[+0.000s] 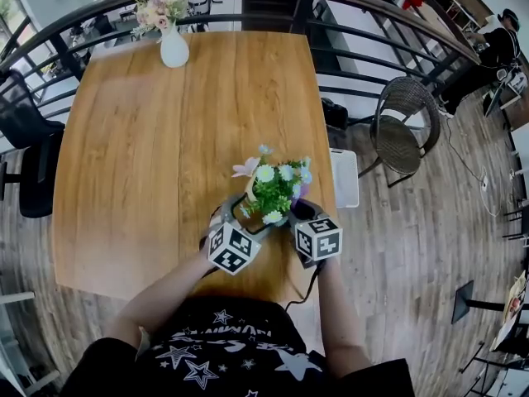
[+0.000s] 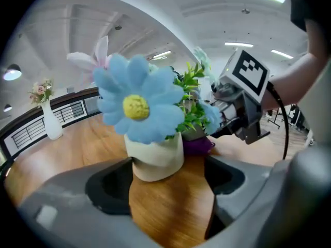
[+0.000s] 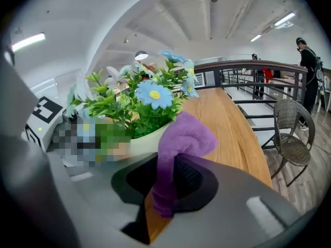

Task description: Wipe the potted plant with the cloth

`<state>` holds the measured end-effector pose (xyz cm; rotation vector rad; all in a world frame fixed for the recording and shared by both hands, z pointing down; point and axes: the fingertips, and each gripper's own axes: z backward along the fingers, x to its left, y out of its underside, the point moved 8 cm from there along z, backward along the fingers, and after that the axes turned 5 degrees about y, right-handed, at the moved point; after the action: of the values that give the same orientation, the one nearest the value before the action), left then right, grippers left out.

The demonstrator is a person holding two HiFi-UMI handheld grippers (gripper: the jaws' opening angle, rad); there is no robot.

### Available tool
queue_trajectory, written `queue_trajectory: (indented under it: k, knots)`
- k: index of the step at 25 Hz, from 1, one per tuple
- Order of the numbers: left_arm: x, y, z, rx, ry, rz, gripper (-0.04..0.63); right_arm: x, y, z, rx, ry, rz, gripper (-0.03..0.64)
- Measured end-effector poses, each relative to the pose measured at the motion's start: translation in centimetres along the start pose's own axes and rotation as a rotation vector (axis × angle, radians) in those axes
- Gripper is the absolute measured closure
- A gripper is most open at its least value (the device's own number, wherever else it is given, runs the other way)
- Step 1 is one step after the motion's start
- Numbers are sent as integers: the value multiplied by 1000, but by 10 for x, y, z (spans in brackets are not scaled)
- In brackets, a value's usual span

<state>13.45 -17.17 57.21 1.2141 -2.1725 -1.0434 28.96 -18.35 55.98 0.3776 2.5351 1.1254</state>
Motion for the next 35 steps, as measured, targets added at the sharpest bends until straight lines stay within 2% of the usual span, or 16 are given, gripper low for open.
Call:
queue_trajectory:
  k: [4, 9, 14, 17, 20, 23, 26, 29, 33, 35]
  knots:
    - [-10, 2, 4, 3, 52, -15, 153, -9, -4, 0, 11, -29, 70, 535]
    - [-18, 3, 6, -6, 153, -49, 153, -26, -11, -4, 32, -82, 152, 535]
    - [6, 9, 21, 24, 252, -103, 153, -27, -15, -4, 54, -139, 210, 535]
    - [40, 12, 27, 26, 289, -218, 153, -29, -15, -5, 56, -171, 210, 535]
    - [66, 8, 27, 44, 377, -345, 153, -29, -14, -4, 63, -195, 207, 535]
    - [80, -4, 21, 58, 461, -434, 153, -29, -13, -4, 69, -216, 212, 535]
    - [87, -18, 8, 42, 504, -511, 141, -31, -13, -5, 61, -238, 217, 535]
    - [88, -26, -4, 42, 553, -560, 130, -33, -13, -5, 49, -264, 217, 535]
    - [85, -40, -18, 21, 629, -551, 109, -35, -12, -5, 40, -303, 214, 535]
    - [85, -47, -24, 36, 670, -564, 86, -38, -12, -6, 36, -321, 209, 535]
